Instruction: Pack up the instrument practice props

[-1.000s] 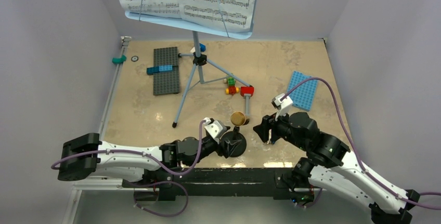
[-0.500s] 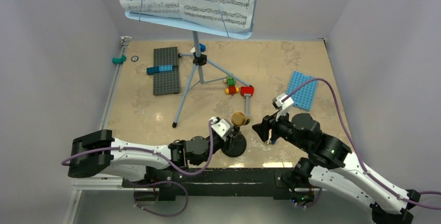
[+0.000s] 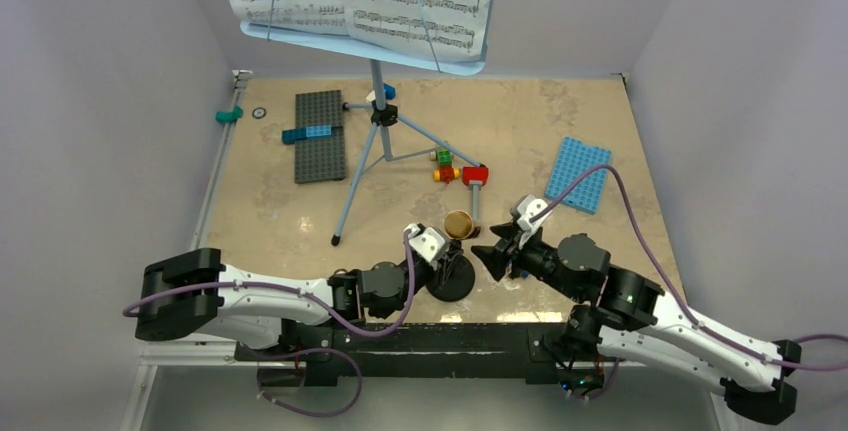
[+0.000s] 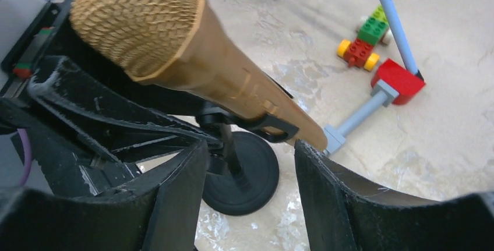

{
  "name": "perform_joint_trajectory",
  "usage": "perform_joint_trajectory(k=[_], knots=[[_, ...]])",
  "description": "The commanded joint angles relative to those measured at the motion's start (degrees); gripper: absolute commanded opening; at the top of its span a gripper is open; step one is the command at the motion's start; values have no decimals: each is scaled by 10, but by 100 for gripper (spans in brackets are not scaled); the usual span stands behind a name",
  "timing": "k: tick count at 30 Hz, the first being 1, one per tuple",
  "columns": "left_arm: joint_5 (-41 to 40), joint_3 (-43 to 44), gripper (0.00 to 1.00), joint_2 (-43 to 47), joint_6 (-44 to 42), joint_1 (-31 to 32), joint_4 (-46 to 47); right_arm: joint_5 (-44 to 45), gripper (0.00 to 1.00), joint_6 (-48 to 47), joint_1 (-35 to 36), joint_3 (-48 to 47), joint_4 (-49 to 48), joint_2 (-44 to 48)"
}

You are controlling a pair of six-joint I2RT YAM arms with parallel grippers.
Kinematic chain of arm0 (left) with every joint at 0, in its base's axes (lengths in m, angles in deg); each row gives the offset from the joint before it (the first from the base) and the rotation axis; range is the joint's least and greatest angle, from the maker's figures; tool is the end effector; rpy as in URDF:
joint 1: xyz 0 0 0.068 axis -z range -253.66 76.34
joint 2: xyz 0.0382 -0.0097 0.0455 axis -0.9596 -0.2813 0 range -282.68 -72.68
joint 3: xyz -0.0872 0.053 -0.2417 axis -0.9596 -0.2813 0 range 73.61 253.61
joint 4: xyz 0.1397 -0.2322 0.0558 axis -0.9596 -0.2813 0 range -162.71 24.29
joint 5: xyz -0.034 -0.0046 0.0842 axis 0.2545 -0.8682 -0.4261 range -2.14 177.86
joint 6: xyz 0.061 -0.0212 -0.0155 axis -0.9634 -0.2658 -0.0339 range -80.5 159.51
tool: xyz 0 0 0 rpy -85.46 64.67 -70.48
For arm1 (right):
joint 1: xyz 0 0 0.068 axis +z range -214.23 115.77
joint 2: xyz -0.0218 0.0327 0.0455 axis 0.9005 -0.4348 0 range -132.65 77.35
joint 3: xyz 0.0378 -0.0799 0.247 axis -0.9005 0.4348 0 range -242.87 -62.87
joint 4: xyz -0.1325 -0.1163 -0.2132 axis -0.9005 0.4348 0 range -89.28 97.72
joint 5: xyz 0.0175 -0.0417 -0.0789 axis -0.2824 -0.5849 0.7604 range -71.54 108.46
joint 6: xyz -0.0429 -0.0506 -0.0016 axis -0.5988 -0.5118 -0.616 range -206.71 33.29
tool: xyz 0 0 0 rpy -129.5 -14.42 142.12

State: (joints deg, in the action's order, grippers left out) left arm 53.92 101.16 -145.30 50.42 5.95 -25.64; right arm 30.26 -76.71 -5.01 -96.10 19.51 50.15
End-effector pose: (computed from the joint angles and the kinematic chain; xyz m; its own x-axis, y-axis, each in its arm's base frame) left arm 0.0809 -0.2786 0.2024 -0.1510 -0.0477 -0.9874 0.7000 0.7001 -0.1409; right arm 0.0966 0.1410 0.2886 -0.2396 -0.0702 -0.9683 -0.7081 0.6950 0.1249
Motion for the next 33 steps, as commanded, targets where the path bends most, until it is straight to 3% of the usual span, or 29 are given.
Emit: perform_joint_trajectory(k=[1,6,14,28,30,33], knots=[[-19,3,0,5,26,-1,-43,93,61,-90,69,17,-107,-18],[-9,0,0,20,49,-1,-82,202,63,-182,141,48,-221,-60],[14,-2,0,38,53,0,-118,285,68,-240,148,72,-364,-115],[47,17,0,23,46,0,-141,263,66,-273,147,84,-454,-150],[51,17,0,22,47,0,-141,260,63,-272,147,85,-460,-151],[54,18,0,22,52,0,-147,254,48,-272,147,88,-463,-149]])
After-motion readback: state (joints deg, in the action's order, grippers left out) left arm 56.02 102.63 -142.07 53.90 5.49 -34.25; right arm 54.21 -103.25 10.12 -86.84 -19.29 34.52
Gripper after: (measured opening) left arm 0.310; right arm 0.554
